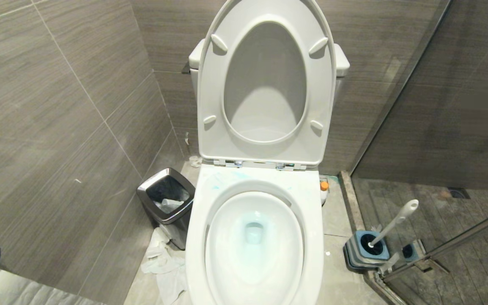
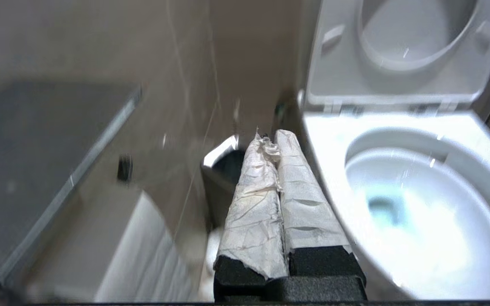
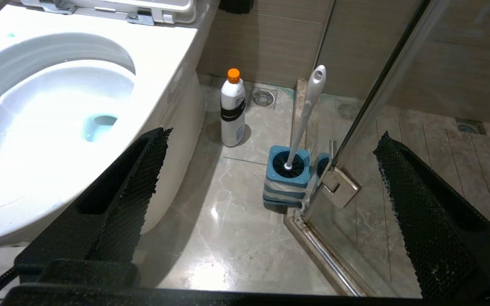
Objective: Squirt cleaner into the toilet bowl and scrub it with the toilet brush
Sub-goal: Pour in the cleaning agent
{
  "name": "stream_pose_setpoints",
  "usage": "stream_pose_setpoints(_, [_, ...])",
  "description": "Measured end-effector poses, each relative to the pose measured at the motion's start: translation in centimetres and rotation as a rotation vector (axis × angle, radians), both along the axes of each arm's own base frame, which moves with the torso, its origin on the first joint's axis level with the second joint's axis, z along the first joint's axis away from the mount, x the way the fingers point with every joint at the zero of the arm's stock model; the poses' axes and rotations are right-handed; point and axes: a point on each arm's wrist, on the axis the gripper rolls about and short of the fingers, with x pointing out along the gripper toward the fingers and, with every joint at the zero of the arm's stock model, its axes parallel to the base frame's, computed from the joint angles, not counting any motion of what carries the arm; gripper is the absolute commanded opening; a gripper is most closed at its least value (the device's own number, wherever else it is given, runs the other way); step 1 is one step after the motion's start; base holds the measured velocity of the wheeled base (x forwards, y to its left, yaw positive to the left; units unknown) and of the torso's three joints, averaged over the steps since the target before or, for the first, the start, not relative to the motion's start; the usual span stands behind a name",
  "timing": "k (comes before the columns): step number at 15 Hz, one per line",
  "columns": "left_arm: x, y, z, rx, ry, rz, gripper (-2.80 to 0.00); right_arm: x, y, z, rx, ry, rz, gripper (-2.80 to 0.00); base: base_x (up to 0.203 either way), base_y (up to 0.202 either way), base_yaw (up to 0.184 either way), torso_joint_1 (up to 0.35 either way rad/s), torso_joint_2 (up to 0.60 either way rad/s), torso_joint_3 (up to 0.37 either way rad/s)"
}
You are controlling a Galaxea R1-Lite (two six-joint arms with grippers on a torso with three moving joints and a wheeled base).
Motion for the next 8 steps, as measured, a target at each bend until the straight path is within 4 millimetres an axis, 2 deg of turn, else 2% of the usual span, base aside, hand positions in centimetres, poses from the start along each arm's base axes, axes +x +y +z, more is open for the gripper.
stream_pose_setpoints(5, [0.4,0.1,-2.7,0.023,0.263,0.059,-2.80,0.0,0.0,0.0,0.000,0.000,0.000,0.00,0.000,0.000,0.000,0.000,0.00,0.000])
stream_pose_setpoints(8, [0.4,0.1,-2.8,0.035,0.274,0.057,-2.80,0.0,0.0,0.0,0.000,0.000,0.000,0.00,0.000,0.000,0.000,0.000,0.00,0.000])
